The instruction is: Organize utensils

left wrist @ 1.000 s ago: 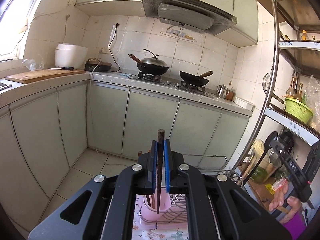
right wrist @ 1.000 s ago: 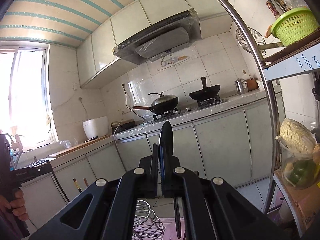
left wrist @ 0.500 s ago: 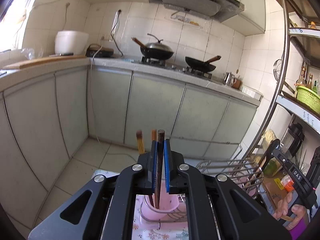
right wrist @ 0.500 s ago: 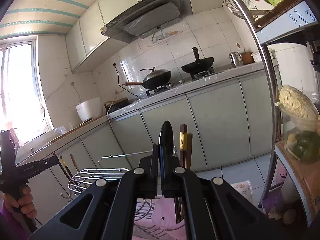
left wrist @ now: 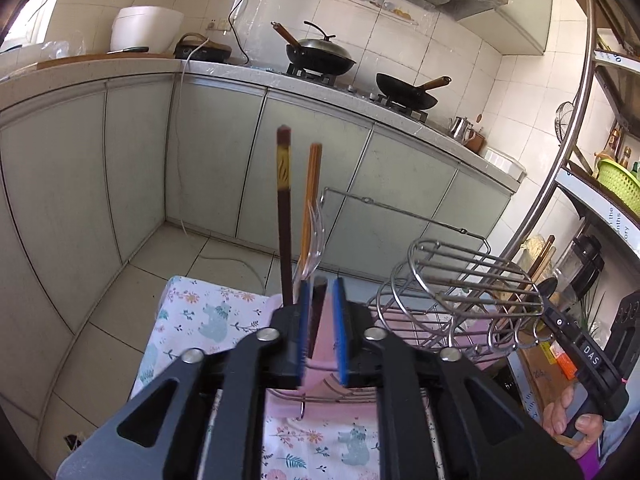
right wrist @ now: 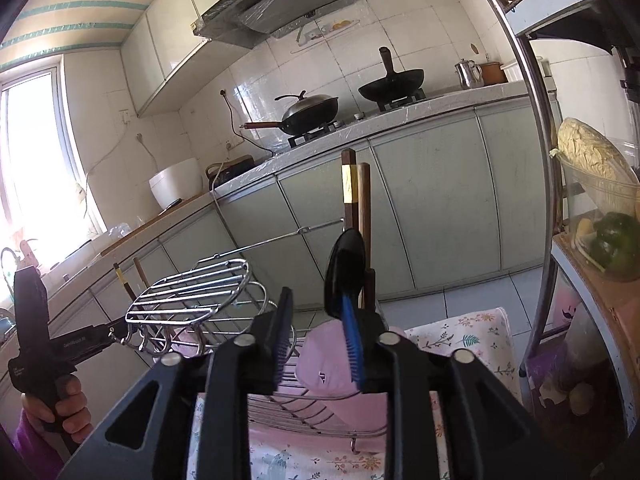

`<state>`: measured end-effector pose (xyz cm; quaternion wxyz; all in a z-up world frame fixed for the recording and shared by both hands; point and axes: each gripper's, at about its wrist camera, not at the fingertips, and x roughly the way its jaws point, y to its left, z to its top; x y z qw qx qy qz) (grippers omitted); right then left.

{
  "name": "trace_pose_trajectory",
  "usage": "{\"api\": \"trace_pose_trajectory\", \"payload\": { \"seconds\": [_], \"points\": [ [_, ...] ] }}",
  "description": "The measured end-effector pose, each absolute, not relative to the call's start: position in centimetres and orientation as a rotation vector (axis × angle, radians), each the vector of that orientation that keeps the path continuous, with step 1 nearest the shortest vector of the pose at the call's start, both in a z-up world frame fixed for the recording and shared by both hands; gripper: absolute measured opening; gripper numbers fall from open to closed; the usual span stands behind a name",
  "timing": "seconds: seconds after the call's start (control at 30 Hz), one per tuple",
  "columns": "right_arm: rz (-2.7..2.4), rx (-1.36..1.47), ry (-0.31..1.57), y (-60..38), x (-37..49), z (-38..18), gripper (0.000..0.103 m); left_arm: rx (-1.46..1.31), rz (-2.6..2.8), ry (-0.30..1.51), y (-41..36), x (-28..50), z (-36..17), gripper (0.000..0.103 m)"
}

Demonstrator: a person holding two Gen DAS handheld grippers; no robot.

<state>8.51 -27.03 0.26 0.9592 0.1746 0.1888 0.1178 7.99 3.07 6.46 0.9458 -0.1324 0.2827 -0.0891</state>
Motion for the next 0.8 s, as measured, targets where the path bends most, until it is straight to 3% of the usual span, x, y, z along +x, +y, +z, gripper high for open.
{"api": "trace_pose_trajectory", "payload": {
  "seconds": [0.1,0.4,0.8],
  "points": [
    [0.239,0.348,0.388,-26.9,8.0,0.1,0.034,-0.285,-0.173,0.58,3.2,7.5,6.1,0.031],
    [0.249,0.356,0.442,-26.1,4.7,-1.6,0.037,-0.283,-0.207,0.628,3.0,4.4,4.3,0.032],
    [0.295,0.383,0.677,-23.8,1.9,-7.0,0.037,-0.222,-0.293,0.809,0.1,0.3,-0.5,0.032]
  ]
}}
